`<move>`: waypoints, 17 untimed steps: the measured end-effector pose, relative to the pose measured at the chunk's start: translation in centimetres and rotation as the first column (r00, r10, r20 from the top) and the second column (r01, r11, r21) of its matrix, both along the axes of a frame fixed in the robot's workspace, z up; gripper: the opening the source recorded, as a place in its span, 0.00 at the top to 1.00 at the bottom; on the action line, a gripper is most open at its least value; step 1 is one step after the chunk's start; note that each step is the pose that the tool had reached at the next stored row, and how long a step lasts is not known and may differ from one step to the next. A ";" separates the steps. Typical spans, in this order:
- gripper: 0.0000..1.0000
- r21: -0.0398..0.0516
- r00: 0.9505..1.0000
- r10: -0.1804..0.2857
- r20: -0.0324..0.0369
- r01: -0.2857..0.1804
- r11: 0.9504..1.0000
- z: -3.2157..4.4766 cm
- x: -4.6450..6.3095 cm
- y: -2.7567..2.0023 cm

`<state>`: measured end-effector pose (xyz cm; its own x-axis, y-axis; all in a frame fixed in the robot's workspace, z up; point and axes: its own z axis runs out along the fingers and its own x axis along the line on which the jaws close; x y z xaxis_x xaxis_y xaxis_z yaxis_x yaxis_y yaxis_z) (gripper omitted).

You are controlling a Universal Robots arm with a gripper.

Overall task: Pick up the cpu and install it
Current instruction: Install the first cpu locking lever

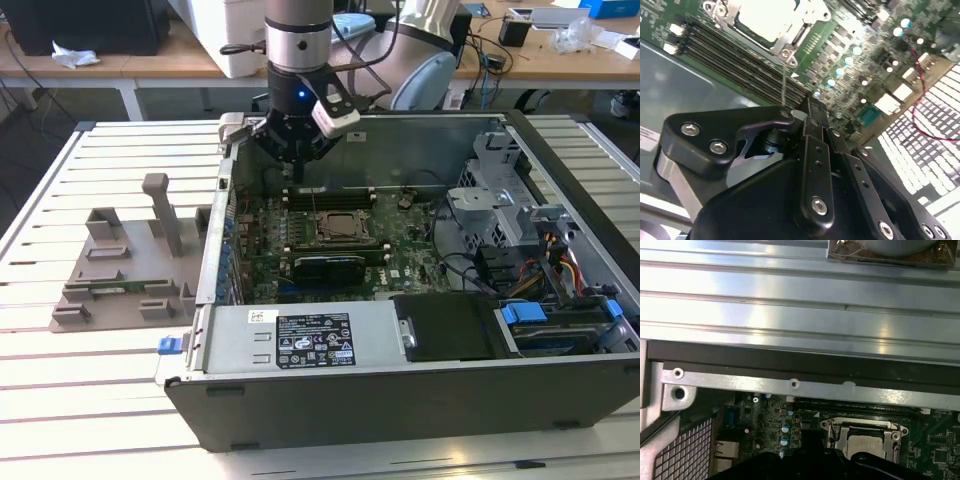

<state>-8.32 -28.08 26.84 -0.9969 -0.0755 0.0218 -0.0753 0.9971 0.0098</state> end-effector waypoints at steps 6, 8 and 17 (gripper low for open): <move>0.89 0.000 1.000 0.000 -0.007 0.000 1.000 -0.54 2.1 0.35; 0.89 0.000 1.000 0.000 -0.009 0.000 1.000 -0.81 2.5 0.36; 0.89 0.015 1.000 0.000 -0.013 0.000 1.000 -2.50 3.4 0.36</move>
<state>-4.87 -27.71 24.34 -0.9965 -0.0762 0.0335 -0.0753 0.9968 0.0262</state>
